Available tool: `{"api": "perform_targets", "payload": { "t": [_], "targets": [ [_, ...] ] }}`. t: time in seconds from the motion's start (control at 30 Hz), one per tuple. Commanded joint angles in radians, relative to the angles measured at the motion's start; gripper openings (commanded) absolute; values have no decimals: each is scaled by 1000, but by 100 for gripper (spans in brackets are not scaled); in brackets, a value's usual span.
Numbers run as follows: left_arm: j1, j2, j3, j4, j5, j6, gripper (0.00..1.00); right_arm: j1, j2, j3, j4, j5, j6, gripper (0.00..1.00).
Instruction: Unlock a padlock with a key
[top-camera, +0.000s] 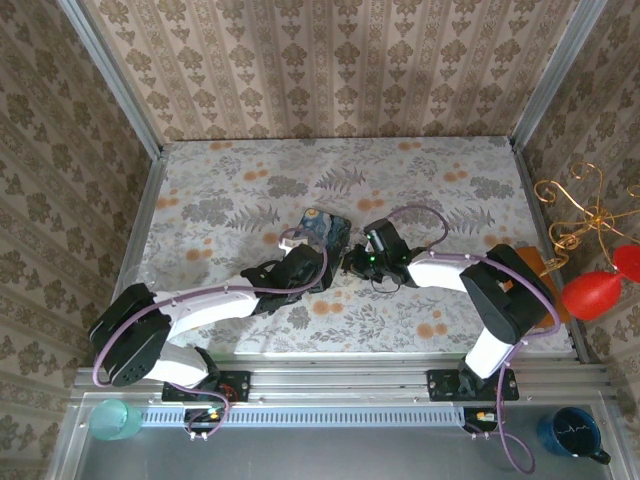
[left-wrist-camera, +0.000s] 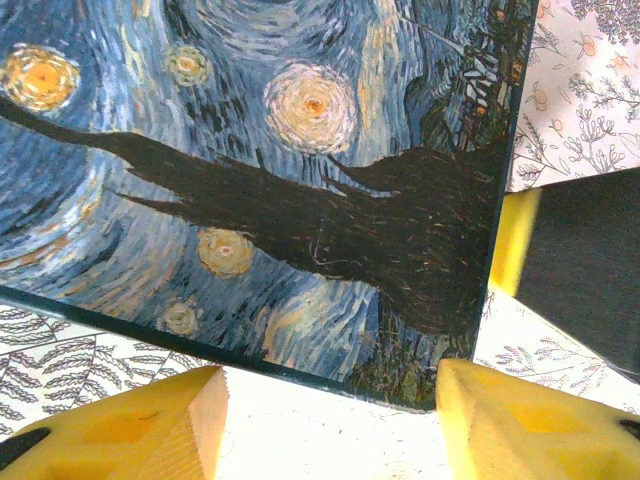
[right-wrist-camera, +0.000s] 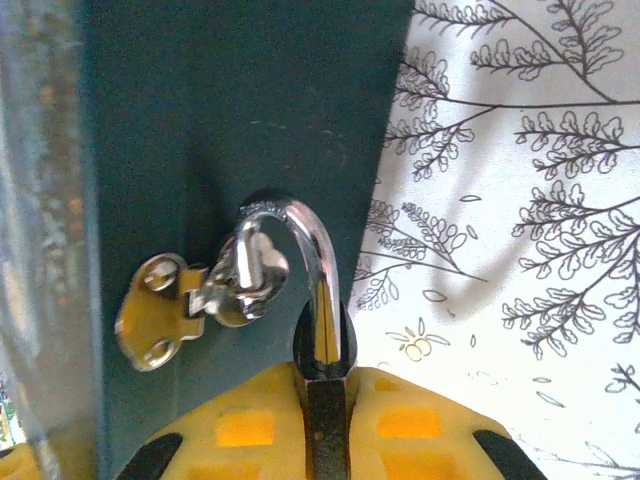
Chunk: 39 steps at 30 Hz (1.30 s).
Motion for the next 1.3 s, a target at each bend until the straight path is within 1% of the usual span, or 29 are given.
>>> {"api": "perform_targets", "payload": {
  "t": [0.0,0.2,0.5,0.7,0.83,1.03,1.27],
  "targets": [
    [0,23,-9,-83,-16,-7,57,-4,-49,11,-29,10,-35,0],
    [4,23,-3,-84,-13,-3,57,-29,-18,14,22,-41,-20,0],
    [19,23,-11,-82,-7,-2,57,-99,-18,-2,16,-63,-30,0],
    [46,23,-10,-68,8,11,57,-100,-17,-7,22,-99,-41,0],
    [49,15,14,-75,6,35,58,-102,15,0,-29,-99,-67,0],
    [52,21,42,-95,6,54,60,-121,46,-3,-51,-103,-82,1],
    [65,27,37,-94,13,51,60,-137,-5,23,-92,-96,-127,2]
  ]
}}
